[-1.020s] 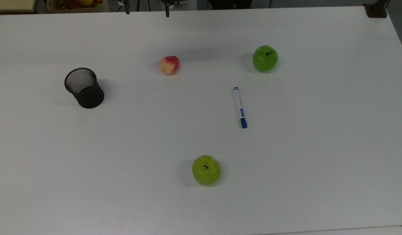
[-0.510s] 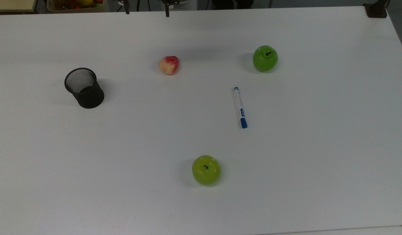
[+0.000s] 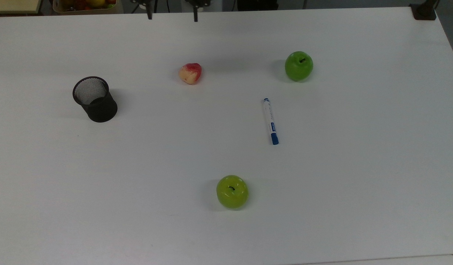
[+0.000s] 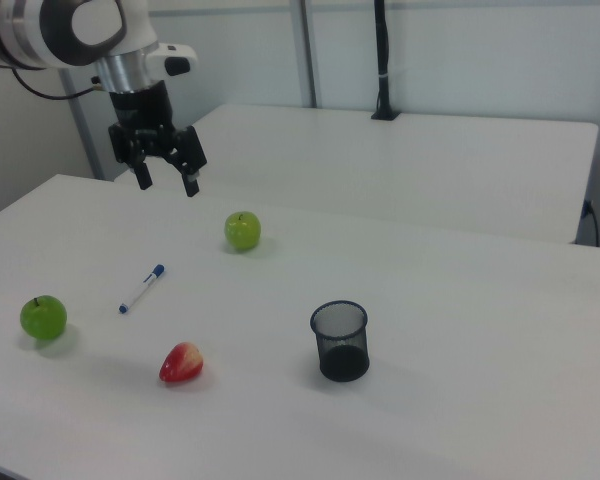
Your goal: Place marker
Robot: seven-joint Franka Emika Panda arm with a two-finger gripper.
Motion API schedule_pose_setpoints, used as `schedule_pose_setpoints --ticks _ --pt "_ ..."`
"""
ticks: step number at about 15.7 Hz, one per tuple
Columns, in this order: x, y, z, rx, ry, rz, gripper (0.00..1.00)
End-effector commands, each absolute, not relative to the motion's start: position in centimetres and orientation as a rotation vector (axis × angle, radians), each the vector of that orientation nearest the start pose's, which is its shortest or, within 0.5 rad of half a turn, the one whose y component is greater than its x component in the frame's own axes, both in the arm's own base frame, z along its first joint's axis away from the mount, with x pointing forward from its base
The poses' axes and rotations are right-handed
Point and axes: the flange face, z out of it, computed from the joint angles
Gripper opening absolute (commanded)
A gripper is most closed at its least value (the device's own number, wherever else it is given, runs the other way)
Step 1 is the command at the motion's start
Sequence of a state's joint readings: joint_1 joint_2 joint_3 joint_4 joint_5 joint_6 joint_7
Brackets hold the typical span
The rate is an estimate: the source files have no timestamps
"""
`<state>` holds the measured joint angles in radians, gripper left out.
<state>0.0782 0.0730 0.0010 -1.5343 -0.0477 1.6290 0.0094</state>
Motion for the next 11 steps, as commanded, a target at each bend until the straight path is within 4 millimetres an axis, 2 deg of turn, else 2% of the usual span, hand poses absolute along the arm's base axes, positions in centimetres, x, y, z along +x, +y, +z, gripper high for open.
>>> schedule_pose_setpoints --ticks 1,5,9,11 --pt "60.1 9.2 59.2 -3.184 -0.169 -0.055 1.00" --pt "62.1 14.1 57.0 -3.168 -0.121 -0.154 1.00" --pt "63.8 19.5 51.3 -3.163 -0.177 -0.146 1.00" --pt "64.6 21.0 48.5 -3.164 -0.208 -0.129 1.00"
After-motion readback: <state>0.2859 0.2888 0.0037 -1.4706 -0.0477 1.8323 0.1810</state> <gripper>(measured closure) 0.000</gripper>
